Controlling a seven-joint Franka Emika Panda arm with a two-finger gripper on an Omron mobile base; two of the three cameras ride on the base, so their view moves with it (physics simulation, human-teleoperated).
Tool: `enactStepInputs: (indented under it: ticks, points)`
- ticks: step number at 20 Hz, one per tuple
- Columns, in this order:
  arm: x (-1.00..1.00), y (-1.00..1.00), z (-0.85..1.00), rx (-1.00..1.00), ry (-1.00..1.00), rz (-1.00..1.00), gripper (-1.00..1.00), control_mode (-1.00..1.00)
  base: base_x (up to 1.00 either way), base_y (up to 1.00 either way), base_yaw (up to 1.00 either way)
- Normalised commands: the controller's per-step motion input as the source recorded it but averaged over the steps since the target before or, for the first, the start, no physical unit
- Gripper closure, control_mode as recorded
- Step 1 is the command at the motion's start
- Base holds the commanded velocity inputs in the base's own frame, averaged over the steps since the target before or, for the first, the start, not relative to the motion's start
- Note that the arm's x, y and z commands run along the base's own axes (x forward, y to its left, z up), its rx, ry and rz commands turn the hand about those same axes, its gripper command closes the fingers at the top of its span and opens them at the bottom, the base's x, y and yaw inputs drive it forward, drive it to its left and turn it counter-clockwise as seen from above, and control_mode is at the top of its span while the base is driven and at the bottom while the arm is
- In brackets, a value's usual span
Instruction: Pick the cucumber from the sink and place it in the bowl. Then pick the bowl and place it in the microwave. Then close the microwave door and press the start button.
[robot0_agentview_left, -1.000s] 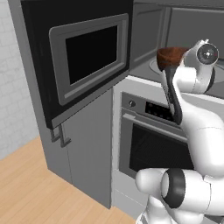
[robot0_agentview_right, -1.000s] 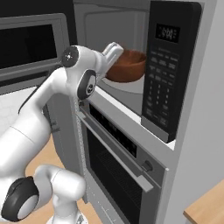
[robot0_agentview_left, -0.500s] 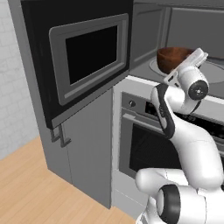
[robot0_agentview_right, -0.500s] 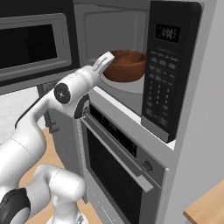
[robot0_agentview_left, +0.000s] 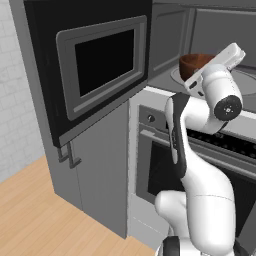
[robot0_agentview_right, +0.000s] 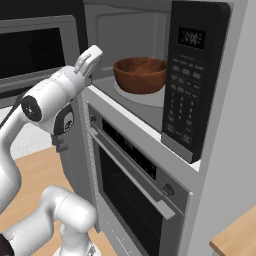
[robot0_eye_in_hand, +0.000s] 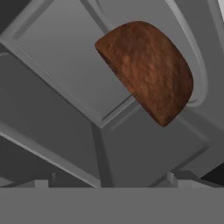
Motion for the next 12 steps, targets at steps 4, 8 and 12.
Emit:
enactStepInputs:
  ticks: [4,8,12]
  points:
    - [-0.97,0.16,0.54,-0.17,0.11,0.0,-1.0,-1.0,0.0,0.0,0.0]
    - [-1.0,0.13,0.46,-0.24,0.25,0.0,-1.0,-1.0,0.0,0.0,0.0]
    - [-1.0,0.39,0.18,-0.32,0.41,0.0,-1.0,-1.0,0.0,0.0,0.0]
